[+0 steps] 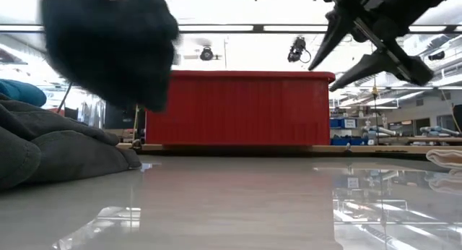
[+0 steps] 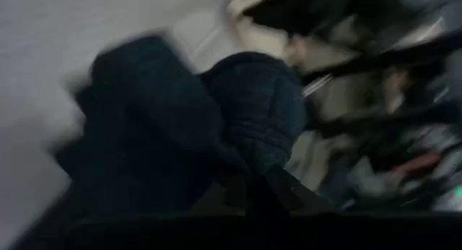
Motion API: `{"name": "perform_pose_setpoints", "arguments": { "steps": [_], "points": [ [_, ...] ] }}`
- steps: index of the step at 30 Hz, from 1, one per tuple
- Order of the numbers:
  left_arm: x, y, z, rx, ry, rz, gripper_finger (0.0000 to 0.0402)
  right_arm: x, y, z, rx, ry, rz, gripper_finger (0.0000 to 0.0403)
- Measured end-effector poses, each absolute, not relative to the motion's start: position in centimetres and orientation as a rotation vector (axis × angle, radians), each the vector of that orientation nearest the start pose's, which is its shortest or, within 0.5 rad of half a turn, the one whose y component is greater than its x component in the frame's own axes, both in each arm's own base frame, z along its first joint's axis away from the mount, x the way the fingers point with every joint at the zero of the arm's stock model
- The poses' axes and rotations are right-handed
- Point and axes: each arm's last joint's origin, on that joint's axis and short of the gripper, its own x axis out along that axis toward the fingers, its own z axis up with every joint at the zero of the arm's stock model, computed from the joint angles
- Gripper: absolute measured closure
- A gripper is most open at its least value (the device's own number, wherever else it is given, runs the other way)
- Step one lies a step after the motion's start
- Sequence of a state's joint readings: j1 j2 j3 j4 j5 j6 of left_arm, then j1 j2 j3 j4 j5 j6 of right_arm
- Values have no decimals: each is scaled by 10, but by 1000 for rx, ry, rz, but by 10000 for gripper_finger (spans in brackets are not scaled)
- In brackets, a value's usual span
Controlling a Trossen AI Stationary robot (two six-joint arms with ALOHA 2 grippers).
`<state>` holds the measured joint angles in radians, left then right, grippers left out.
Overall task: Fold laundry
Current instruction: Stack the black shorts on top of the stacked shorts
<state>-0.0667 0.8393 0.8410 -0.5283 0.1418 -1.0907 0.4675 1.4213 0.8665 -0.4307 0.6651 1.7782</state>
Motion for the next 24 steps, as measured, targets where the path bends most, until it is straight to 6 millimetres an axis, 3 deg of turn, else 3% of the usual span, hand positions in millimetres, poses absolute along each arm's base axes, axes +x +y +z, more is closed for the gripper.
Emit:
{"name": "perform_pose_setpoints", "arguments": {
  "steps": [4, 10, 15, 20, 24],
  "points": [
    [139, -27, 329, -1171, 417, 172, 394, 253, 105, 206, 1134, 405, -812, 202],
    [131, -49, 329, -1164, 352, 211, 394, 267, 108, 195, 1168, 378, -795, 202],
    [128, -82, 305, -1103, 415, 311, 394, 280, 119, 185, 1232, 356, -729, 202],
    [117, -119, 273, -1191, 401, 334, 394, 287, 132, 173, 1267, 361, -679, 202],
    [113, -141, 272, -1261, 325, 283, 394, 291, 135, 163, 1302, 356, -690, 202]
  ]
}}
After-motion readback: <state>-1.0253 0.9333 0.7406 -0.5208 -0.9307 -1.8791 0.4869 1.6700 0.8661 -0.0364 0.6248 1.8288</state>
